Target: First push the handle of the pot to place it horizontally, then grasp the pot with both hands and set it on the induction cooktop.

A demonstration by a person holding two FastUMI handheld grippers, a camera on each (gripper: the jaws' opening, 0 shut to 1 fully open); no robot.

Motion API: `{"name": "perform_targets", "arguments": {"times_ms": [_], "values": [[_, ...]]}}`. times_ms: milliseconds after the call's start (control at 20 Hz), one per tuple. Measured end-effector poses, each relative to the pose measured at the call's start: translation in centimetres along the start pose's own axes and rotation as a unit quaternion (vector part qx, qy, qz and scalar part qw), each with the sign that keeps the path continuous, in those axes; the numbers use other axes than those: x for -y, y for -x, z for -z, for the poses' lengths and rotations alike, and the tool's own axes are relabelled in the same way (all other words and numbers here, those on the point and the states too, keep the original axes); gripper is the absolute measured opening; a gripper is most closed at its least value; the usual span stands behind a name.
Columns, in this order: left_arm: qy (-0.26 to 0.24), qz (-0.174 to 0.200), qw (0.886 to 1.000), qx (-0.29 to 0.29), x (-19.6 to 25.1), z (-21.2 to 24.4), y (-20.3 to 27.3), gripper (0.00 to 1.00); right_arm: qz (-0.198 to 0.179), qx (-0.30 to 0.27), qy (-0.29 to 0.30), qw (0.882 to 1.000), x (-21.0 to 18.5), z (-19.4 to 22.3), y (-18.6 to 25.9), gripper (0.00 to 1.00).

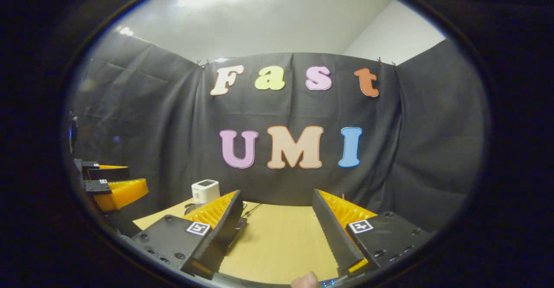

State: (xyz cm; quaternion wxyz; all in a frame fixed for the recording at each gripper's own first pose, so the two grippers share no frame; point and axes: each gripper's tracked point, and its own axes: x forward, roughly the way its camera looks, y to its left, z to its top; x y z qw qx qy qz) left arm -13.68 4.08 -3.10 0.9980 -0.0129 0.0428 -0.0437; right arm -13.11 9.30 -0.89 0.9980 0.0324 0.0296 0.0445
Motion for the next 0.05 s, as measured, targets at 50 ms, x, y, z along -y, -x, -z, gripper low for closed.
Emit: {"name": "perform_targets", "arguments": {"times_ms": [50], "values": [[0.010, 0.011, 1.000, -0.001, 1.25, 0.03, -0.01, 0.94, -0.001, 0.002, -0.002, 1.000, 0.47, -0.28, 0.25, 0.97]]}}
